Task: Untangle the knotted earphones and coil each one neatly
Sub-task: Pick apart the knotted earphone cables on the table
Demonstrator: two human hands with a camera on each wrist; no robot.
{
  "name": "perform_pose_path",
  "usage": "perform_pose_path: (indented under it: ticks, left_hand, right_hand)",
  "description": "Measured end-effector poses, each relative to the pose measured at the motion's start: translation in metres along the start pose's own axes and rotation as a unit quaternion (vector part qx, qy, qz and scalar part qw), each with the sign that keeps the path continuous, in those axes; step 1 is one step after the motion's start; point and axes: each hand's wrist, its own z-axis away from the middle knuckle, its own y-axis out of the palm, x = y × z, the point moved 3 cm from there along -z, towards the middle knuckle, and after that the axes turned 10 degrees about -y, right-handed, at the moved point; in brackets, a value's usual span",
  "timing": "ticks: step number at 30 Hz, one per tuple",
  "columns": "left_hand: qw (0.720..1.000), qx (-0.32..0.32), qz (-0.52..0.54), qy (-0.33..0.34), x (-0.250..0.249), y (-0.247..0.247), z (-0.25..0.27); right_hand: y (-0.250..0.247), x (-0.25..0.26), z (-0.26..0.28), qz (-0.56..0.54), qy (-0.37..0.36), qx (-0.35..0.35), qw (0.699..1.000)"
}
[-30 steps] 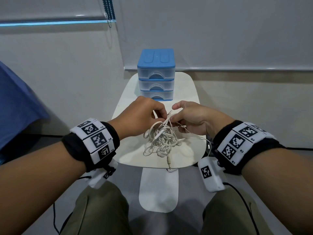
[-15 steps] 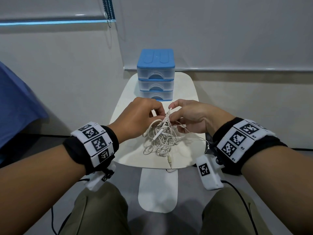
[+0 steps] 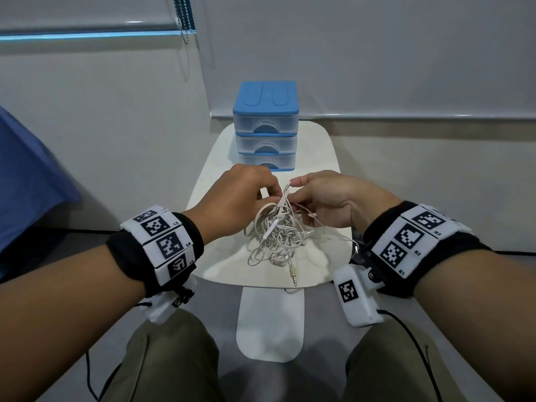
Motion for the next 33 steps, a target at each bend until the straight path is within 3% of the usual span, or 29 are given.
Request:
perform_pose_path:
  ticks: [6,9,14,19,22,27,30,33]
  left_hand:
    - [0.997,-0.021,-0.041,0.055,0.003,-0.003,0.002]
    - [0.996,-0.041,-0.039,0.074,0.006,-0.005,0.002]
    - [0.99,-0.067,-0.08,0.093,-0.001,-0.008,-0.001]
    - [0.972,-0.037,-0.196,0.128,-0.008,-0.012,-0.005]
    - [0.984,-0.038,-0.149,0.091,-0.003,-0.015,-0.005]
    - [0.996,-0.024,-0.073,0.035,0.009,-0.014,-0.008]
    - [1.0,-0.021,-0.015,0.013,0.014,-0.016,-0.009]
    - [0.997,-0.05,0.057,-0.006,0.014,-0.023,-0.008]
  right_hand:
    - [0.006,0.005,0.006,-0.038,0.04,0.037,0.998]
    - [0.009,0.009,0.01,-0.034,0.023,0.042,0.998]
    - [0.01,0.009,0.007,-0.057,-0.012,-0.009,0.998]
    - [0.014,0.013,0.006,-0.01,-0.036,-0.039,0.999]
    - [0.014,0.021,0.003,0.082,-0.106,-0.063,0.989]
    - [0.021,0.045,0.007,0.225,-0.282,-0.043,0.932]
    - [0.027,0.048,0.006,0.274,-0.31,-0.006,0.91]
    - [0.027,0.043,0.003,0.315,-0.316,-0.014,0.895]
